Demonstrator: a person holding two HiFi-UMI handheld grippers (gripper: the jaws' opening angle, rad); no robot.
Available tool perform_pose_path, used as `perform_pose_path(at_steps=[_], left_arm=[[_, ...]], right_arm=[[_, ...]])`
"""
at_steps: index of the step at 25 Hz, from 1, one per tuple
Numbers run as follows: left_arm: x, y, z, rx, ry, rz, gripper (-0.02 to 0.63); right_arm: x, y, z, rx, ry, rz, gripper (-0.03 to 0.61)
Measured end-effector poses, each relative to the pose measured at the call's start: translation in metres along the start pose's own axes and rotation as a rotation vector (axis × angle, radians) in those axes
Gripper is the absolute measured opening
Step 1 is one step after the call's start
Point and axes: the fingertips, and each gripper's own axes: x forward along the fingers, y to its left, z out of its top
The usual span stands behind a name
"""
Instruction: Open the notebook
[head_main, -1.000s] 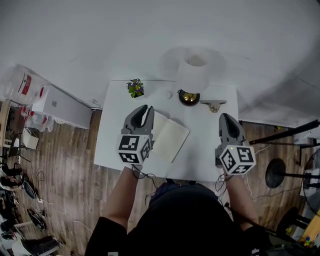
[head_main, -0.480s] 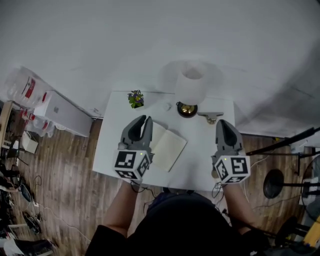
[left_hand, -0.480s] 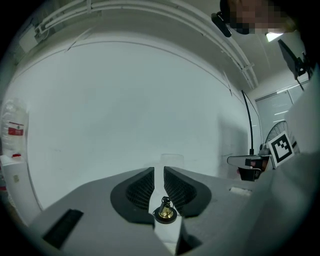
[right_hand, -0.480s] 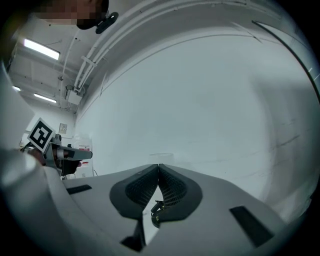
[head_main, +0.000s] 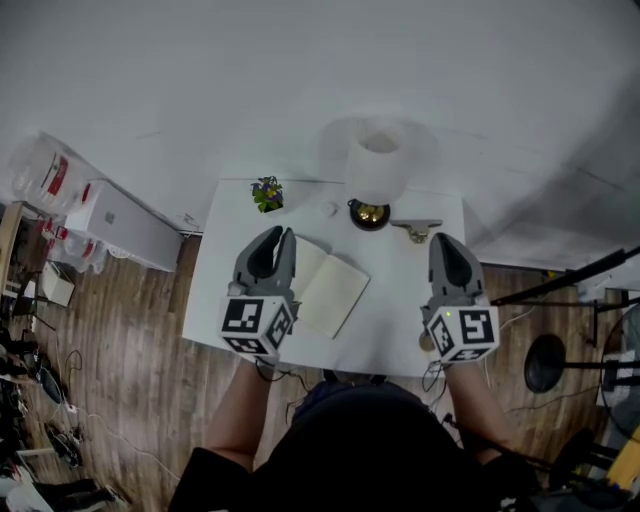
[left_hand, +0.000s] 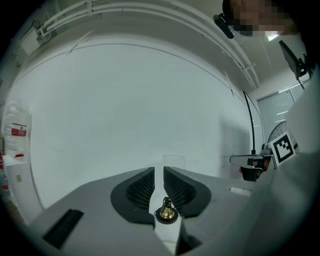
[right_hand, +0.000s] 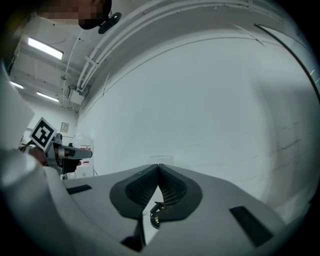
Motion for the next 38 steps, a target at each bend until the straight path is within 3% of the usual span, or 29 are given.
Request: perform_pose_path(at_steps=[38], left_arm=[[-0.008,-0.002,-0.010,-0.011,0.019,-0.016,0.052]], right_arm=[[-0.012,0.003,-0.002,-0.012,-0.015,-0.006,0.003]])
